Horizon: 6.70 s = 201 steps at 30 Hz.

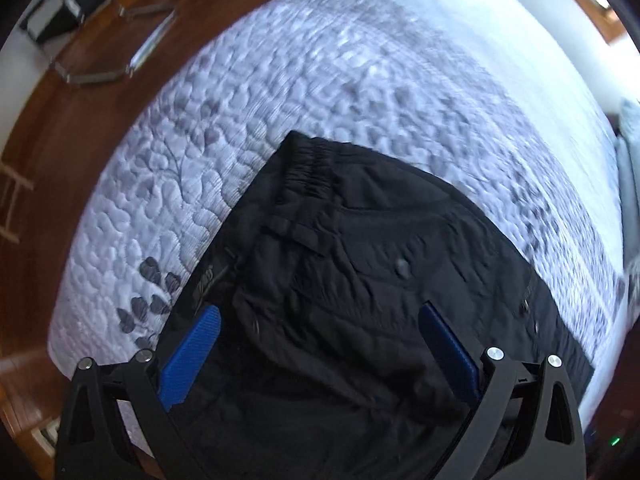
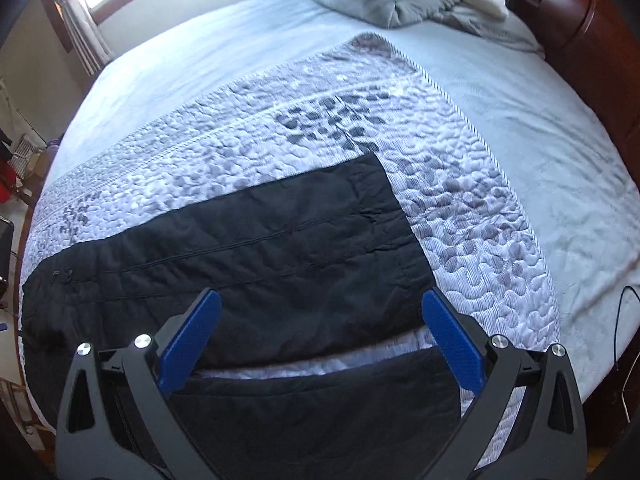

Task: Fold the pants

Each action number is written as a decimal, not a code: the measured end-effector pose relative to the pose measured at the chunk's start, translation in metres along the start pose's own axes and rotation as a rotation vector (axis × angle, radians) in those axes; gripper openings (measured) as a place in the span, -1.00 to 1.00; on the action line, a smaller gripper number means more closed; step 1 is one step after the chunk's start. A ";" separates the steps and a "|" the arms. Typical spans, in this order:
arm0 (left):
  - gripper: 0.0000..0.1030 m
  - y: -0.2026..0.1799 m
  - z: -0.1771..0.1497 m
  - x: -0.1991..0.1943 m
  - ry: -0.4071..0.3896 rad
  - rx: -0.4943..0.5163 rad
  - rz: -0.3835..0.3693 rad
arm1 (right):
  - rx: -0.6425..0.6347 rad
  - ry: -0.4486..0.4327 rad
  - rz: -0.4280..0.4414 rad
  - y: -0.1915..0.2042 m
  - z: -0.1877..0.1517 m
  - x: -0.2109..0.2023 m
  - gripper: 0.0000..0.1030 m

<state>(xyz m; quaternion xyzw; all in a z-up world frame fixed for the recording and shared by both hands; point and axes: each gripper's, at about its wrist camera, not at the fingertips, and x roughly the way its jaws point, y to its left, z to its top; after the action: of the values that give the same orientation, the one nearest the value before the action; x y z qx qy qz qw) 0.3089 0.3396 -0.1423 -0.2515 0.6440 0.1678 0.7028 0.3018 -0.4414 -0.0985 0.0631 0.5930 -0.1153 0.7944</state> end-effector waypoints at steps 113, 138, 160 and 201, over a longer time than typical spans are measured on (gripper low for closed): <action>0.16 0.135 -0.313 -0.021 -0.348 -0.060 -0.329 | 0.294 -0.123 0.071 -0.182 -0.249 -0.037 -0.06; -0.82 0.116 -0.273 -0.003 -0.187 -0.451 -0.625 | 0.250 -0.213 0.126 -0.126 -0.273 -0.094 0.00; -0.58 0.094 -0.302 0.022 -0.360 -0.149 -0.227 | 0.277 -0.201 0.216 -0.110 -0.260 -0.092 0.11; 0.87 -0.046 -0.345 0.047 -0.336 0.151 0.013 | 0.513 -0.109 0.334 -0.164 -0.244 -0.065 -0.81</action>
<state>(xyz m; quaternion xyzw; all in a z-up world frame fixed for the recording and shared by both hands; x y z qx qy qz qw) 0.0572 0.1016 -0.1976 -0.1623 0.5300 0.1633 0.8161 0.0160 -0.5348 -0.1005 0.3517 0.4824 -0.1323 0.7913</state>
